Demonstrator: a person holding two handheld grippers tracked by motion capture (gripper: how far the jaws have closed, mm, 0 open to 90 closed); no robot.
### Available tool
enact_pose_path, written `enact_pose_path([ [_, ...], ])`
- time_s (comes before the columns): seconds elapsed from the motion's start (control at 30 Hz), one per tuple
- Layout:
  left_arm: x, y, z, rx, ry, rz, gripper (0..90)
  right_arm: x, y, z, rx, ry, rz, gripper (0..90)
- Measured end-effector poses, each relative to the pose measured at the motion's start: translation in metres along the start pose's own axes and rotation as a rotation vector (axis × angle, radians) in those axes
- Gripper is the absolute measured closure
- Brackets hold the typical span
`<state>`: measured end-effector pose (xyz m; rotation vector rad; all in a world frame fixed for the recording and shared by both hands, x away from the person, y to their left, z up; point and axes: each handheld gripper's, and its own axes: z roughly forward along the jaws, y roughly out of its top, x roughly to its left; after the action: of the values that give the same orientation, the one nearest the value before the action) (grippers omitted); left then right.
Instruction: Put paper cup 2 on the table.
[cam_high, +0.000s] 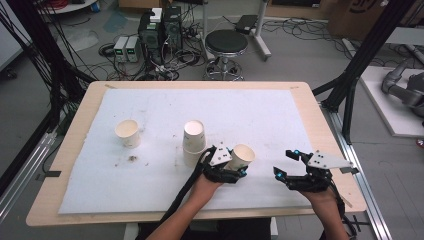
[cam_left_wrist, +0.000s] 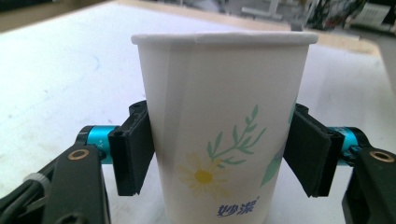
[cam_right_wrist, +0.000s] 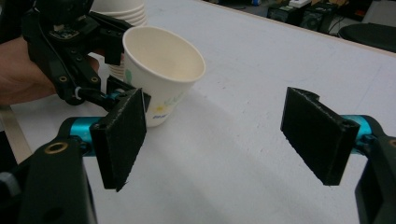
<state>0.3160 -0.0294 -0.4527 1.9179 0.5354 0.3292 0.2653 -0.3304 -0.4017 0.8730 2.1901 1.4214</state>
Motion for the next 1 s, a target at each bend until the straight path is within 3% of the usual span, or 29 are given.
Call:
enact_pose_path([
  [0.5, -0.001, -0.004, -0.018, 0.095, 0.001, 0.013, 30.4, 0.002, 0.001, 0.000, 0.007, 0.008, -0.004, 23.1],
  [0.7, -0.001, -0.010, -0.023, 0.093, -0.014, -0.008, 24.7, 0.002, 0.002, 0.002, 0.007, 0.014, -0.009, 23.1],
  [1.0, -0.006, -0.020, -0.052, 0.044, -0.044, -0.027, 23.9, 0.003, 0.002, 0.002, 0.011, 0.021, -0.007, 23.0],
])
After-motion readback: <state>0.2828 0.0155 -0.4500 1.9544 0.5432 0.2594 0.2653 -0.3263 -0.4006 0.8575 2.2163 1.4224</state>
